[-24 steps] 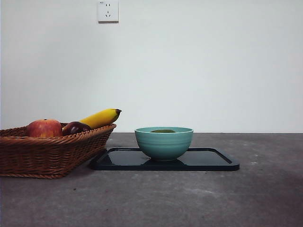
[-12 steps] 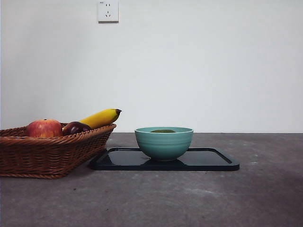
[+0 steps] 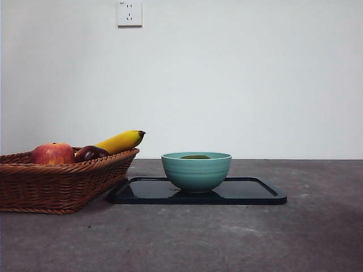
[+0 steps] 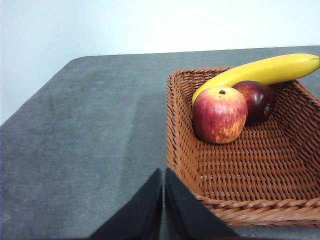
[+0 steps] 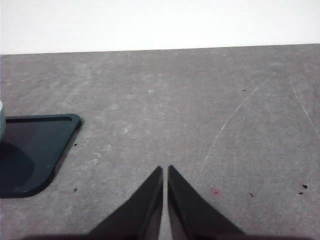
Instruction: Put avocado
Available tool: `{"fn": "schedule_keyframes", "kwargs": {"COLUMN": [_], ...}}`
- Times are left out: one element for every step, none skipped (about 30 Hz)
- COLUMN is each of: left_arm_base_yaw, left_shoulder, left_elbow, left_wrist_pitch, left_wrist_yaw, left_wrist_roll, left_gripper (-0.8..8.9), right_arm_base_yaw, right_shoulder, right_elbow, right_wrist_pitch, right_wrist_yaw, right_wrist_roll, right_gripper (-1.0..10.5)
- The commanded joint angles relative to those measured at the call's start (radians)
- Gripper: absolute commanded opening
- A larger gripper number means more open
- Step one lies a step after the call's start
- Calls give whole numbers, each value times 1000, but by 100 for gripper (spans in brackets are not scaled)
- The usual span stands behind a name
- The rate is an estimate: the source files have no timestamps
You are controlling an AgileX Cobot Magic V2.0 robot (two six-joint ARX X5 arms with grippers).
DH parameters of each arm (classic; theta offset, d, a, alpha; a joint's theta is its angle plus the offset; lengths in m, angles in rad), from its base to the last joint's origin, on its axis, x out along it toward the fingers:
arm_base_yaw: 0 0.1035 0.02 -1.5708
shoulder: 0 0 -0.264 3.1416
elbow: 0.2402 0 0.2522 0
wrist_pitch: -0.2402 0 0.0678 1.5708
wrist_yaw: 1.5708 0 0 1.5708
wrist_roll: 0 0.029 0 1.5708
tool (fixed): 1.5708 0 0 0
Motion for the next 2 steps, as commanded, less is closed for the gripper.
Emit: {"fn": "schedule_keyframes", "kwargs": {"left_arm_base_yaw": [1,1], "left_shoulder": [-2,-2], "left_elbow": [-21,-21], "left_wrist_pitch": [-6,-6], "left_wrist_yaw": [2,2], "left_wrist_roll": [-2,-3], "left_gripper": [8,8], "right_arm_base_yaw": [-2,-2], "right_shoulder": [-3,-3], "right_elbow": [-5,-5], "right_wrist_pitch": [10,10], "right_wrist_yaw": [0,0], "right_wrist_roll": [11,10], "right_gripper": [8,8]}}
